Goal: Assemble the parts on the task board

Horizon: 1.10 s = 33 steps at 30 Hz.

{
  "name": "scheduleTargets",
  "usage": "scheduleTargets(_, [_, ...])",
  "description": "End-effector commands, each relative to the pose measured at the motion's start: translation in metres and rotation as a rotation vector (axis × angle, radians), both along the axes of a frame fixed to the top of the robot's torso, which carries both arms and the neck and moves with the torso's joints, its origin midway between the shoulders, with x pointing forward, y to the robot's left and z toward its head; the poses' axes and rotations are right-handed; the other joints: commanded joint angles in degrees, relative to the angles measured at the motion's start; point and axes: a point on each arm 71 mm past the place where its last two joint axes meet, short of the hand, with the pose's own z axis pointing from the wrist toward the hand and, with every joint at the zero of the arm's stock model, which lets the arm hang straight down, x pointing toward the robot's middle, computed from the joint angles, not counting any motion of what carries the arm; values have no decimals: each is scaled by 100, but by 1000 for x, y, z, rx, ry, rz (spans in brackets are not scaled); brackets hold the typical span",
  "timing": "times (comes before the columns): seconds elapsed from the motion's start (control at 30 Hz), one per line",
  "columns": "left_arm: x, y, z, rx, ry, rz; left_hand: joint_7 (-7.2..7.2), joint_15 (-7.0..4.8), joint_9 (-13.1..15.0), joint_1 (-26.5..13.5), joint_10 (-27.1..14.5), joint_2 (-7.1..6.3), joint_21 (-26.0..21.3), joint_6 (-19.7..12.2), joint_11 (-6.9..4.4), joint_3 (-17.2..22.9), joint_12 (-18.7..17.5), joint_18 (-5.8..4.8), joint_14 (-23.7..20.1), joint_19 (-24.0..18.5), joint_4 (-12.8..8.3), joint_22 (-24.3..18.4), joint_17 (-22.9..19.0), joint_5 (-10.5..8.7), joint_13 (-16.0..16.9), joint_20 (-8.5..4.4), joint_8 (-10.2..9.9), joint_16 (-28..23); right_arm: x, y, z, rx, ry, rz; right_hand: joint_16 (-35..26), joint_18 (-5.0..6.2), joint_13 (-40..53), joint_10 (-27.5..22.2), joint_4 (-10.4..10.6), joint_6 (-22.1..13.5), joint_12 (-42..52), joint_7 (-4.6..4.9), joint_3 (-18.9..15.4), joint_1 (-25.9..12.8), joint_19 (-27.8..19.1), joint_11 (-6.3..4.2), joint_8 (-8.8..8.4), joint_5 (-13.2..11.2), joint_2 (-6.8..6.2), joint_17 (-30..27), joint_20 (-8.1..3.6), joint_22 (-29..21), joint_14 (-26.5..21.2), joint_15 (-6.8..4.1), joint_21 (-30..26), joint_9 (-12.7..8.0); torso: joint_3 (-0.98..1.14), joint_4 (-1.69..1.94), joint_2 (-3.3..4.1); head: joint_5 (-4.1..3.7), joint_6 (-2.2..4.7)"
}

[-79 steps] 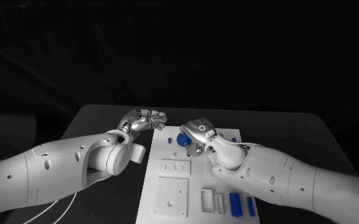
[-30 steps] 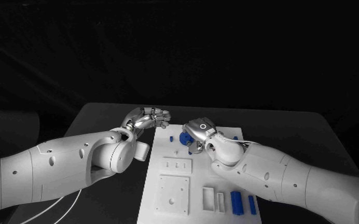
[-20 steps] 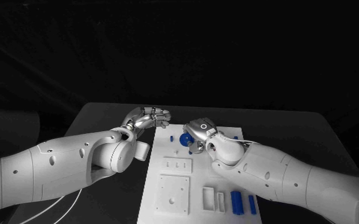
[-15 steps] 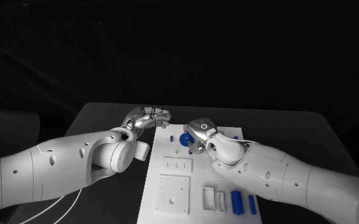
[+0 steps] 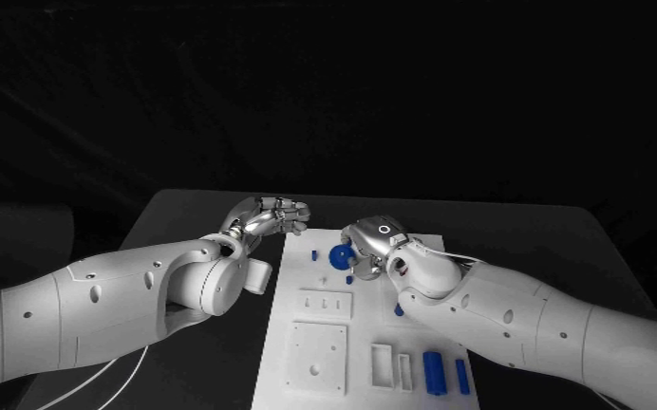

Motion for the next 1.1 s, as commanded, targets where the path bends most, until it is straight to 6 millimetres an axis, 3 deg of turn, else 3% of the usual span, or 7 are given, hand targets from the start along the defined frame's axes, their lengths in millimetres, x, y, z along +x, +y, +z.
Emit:
scheduleTargets(0.03, [1, 2, 1, -9, -6, -6, -2, 11, 8, -56, -22, -15, 19, -12, 4, 31, -28, 87, 0, -35, -8, 124, 6, 10, 2, 7, -24, -26, -1, -2, 15, 202, 60, 80, -33, 578, -23, -75, -24, -79, -37, 6, -112, -62, -14, 7, -3, 97, 46, 10, -34, 61, 1, 38, 11, 14, 9, -21, -7, 2, 29])
scheduleTargets(0.17, [1, 6, 1, -7, -7, 2, -3, 11, 9, -56, -22, -15, 20, -13, 4, 32, -28, 88, 0, -35, -9, 124, 7, 11, 1, 7, -24, -27, 1, -16, 35, 296, 46, 94, -75, 578, -65, -194, -113, -150, -102, 21, -323, -143, -57, 21, -6, 261, 130, 19, -43, 60, -12, 53, -14, 29, 15, -25, -9, -1, 58])
scheduleTargets(0.37, [4, 9, 1, -4, -8, 8, -2, 11, 9, -55, -24, -16, 21, -14, 4, 33, -29, 88, 0, -36, -10, 124, 9, 11, 1, 7, -24, -29, 7, -50, 49, 326, 60, 41, -90, 578, -60, -212, -200, -151, -90, 42, -490, -194, -71, 40, 20, 354, 181, 37, -54, 62, -8, 69, -20, 52, 47, -65, -40, -1, 77])
scheduleTargets(0.7, [6, 14, 0, -3, -7, 10, -2, 11, 10, -55, -26, -7, 23, -14, 4, 38, -29, 89, 2, -37, -10, 124, 12, 13, 1, 6, -24, -30, 14, -107, 48, 287, 111, -32, -113, 578, -67, -231, -409, -127, -84, 59, -387, -13, -100, 57, 51, 718, 374, 62, -60, 66, -9, 87, -35, 74, 136, -158, -107, 76, 59])
scheduleTargets(0.8, [6, 14, -1, -5, -6, 5, -2, 11, 11, -55, -27, -4, 23, -15, 4, 39, -30, 89, 2, -37, -10, 124, 13, 13, 0, 6, -24, -31, 17, -122, 46, 303, 143, -36, -115, 578, -69, -234, -420, -103, -83, 61, -392, -35, -100, 59, 66, 708, 362, 66, -53, 69, -8, 90, -31, 81, 142, -170, -118, 58, 64])
scheduleTargets(1.03, [6, 13, -1, -9, -2, -16, -6, 9, 16, -61, -4, 17, 27, -2, 0, 43, -16, 89, 8, -38, -8, 124, 19, 11, 6, 6, -17, -32, 23, -151, 40, 363, 230, -46, -122, 578, -98, -285, -459, -1, -117, 97, -624, -219, -112, 94, 126, 626, 343, 74, -31, 82, -7, 123, -13, 111, 198, -202, -137, -21, 53])
scheduleTargets(1.1, [5, 12, -2, -11, -1, -21, -6, 9, 16, -61, -4, 17, 27, -2, 0, 43, -16, 89, 8, -38, -8, 124, 19, 11, 6, 6, -17, -32, 25, -157, 39, 370, 241, -53, -122, 578, -98, -285, -459, -1, -117, 97, -624, -219, -112, 94, 126, 626, 343, 74, -31, 82, -7, 123, -13, 111, 193, -204, -137, -67, 56])
